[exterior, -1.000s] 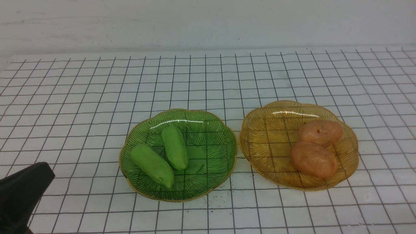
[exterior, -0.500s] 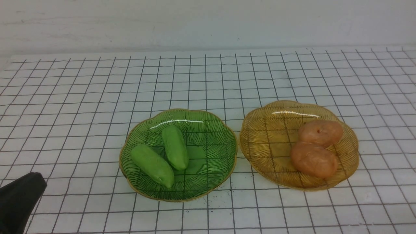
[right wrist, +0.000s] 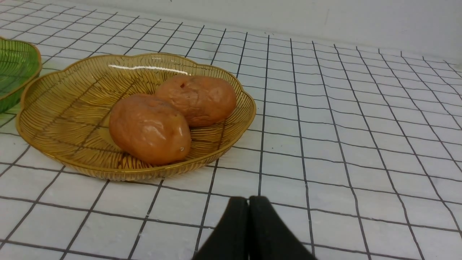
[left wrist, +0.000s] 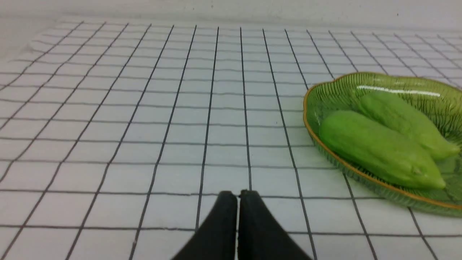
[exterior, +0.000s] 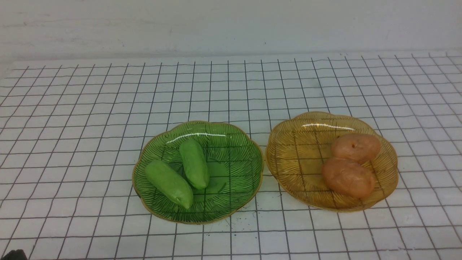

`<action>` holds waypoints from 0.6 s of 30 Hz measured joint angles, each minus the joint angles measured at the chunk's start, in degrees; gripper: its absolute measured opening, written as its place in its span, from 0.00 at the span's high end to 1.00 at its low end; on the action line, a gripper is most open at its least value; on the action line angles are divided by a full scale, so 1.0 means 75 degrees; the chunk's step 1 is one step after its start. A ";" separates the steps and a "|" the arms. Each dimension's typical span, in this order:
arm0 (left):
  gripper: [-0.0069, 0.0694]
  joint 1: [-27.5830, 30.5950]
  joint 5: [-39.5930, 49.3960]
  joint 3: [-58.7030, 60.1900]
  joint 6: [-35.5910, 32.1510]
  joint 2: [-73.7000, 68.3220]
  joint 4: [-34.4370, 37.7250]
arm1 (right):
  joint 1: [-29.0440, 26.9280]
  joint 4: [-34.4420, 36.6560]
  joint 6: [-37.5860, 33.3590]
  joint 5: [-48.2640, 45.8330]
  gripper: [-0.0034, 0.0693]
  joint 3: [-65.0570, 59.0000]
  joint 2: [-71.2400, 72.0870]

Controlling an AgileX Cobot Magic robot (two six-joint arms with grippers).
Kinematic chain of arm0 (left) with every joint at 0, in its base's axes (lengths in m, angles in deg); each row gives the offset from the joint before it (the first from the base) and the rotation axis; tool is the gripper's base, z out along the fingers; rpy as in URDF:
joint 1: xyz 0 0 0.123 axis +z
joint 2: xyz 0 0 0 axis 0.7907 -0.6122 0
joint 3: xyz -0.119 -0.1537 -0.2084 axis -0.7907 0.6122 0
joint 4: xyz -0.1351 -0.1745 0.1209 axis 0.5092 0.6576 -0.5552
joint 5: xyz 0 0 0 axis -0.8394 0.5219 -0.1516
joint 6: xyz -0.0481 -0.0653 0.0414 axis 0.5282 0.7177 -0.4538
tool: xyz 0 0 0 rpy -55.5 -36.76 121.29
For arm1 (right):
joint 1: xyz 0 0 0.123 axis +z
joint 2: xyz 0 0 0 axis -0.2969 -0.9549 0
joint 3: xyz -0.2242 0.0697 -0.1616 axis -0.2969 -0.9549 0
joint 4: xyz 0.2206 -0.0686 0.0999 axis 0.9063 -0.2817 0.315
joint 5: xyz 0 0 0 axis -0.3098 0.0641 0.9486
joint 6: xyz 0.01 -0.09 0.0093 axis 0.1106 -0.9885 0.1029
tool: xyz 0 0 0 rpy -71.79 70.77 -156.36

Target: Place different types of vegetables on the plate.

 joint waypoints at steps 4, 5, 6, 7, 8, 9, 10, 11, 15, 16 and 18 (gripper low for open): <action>0.92 -0.0022 0.0423 0.0007 0.0002 0.0000 -0.0026 | 0.0000 0.0000 0.0000 0.0000 0.97 0.0000 0.0000; 0.92 -0.0064 0.0433 0.0007 0.0002 0.0000 -0.0026 | 0.0000 0.0000 0.0000 0.0000 0.97 0.0000 0.0000; 0.92 -0.0073 0.0432 0.0007 0.0002 0.0000 -0.0026 | 0.0000 0.0000 0.0000 0.0000 0.97 0.0000 0.0000; 0.92 -0.0127 0.0450 0.0007 0.0002 0.0000 -0.0032 | 0.0000 0.0000 0.0000 0.0000 0.97 0.0000 0.0000; 0.92 -0.0145 0.0449 0.0007 0.0002 0.0000 -0.0032 | 0.0000 0.0000 0.0000 0.0000 0.97 0.0000 0.0000; 0.92 -0.0152 0.0449 0.0007 0.0002 0.0000 -0.0032 | 0.0000 0.0000 0.0000 0.0000 0.97 0.0000 0.0000; 0.92 -0.0149 0.0449 0.0007 0.0002 0.0000 -0.0032 | 0.0000 0.0000 0.0000 0.0000 0.97 0.0000 0.0000; 0.92 -0.0162 0.0449 0.0007 -0.0005 0.0000 -0.0032 | 0.0000 0.0000 0.0000 0.0000 0.97 0.0000 0.0000; 0.92 -0.0166 0.0449 0.0007 -0.0005 0.0000 -0.0032 | 0.0000 0.0000 0.0000 0.0000 0.97 0.0000 0.0000; 0.92 -0.0166 0.0449 0.0007 -0.0005 0.0000 -0.0032 | 0.0000 0.0000 0.0000 0.0000 0.97 0.0000 0.0000; 0.92 -0.0166 0.0449 0.0007 -0.0005 0.0000 -0.0032 | 0.0000 0.0000 0.0000 0.0000 0.97 0.0000 0.0000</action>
